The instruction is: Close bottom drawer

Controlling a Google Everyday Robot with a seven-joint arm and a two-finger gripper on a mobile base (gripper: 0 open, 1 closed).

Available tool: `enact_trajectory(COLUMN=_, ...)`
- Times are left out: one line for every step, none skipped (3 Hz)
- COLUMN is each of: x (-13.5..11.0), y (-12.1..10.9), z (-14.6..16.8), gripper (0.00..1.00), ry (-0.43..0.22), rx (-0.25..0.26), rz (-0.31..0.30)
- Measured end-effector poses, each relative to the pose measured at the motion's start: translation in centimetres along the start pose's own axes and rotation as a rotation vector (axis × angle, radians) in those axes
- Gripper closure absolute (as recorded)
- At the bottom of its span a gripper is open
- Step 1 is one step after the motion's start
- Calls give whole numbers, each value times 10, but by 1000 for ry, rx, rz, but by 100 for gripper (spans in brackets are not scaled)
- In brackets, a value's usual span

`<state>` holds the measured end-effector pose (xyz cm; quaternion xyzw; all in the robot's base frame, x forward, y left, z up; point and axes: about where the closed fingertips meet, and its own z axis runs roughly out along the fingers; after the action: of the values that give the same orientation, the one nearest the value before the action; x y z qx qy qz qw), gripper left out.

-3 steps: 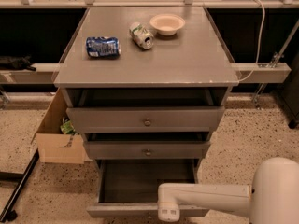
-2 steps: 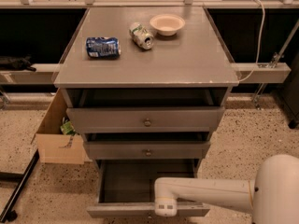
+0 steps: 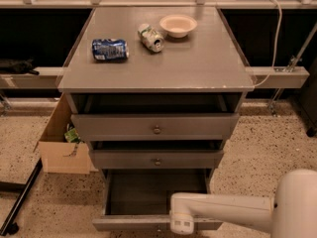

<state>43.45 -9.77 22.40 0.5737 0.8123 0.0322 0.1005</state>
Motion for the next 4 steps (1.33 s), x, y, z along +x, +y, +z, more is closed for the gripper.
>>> enact_trajectory(x=-9, y=-39, z=19, gripper=100, ry=40, rx=53, rz=25)
enact_trajectory(x=-8, y=-85, z=43, gripper=100, ry=62, rx=114, rz=51)
enact_trajectory(x=-8, y=-85, z=43, gripper=100, ry=62, rx=115, rz=51)
enact_trajectory(x=-8, y=-85, z=44, gripper=86, ry=62, rx=115, rz=51)
